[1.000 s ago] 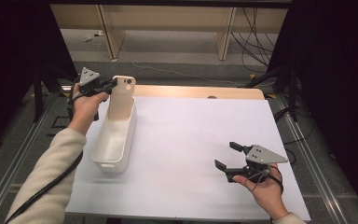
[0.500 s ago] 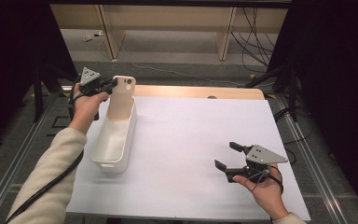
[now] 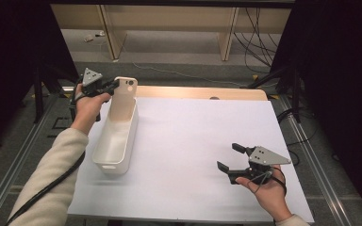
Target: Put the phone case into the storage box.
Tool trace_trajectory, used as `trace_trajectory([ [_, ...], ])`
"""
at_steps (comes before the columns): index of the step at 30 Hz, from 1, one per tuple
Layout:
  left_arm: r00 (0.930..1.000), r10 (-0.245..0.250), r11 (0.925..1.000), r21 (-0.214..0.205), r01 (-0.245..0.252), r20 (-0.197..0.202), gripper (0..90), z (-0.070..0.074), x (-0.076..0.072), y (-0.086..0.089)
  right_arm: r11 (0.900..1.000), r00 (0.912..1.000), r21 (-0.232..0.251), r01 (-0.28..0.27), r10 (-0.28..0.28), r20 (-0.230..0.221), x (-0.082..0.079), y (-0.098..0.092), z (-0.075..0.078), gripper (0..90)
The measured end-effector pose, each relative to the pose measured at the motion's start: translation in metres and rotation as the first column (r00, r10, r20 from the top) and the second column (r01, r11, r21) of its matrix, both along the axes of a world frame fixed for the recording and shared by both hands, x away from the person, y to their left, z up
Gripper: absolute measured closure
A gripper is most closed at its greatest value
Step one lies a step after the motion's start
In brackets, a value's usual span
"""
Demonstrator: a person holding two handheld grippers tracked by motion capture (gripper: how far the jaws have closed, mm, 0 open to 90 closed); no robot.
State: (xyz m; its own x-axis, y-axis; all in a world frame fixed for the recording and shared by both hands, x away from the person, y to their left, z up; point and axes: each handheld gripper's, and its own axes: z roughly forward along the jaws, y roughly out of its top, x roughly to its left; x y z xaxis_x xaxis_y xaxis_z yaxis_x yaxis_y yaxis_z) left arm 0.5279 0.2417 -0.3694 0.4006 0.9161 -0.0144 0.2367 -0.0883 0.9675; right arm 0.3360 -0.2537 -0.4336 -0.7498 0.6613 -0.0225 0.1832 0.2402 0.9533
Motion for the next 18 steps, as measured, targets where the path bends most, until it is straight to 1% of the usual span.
trace_trajectory([
  [18, 1.0, -0.006, 0.9999, 0.014, 0.006, -0.007, 81.6, -0.0033, 0.0039, -0.0024, 1.0, 1.0, 0.0, 0.001, -0.001, -0.001, 0.0, -0.0004, -0.0003, 15.9],
])
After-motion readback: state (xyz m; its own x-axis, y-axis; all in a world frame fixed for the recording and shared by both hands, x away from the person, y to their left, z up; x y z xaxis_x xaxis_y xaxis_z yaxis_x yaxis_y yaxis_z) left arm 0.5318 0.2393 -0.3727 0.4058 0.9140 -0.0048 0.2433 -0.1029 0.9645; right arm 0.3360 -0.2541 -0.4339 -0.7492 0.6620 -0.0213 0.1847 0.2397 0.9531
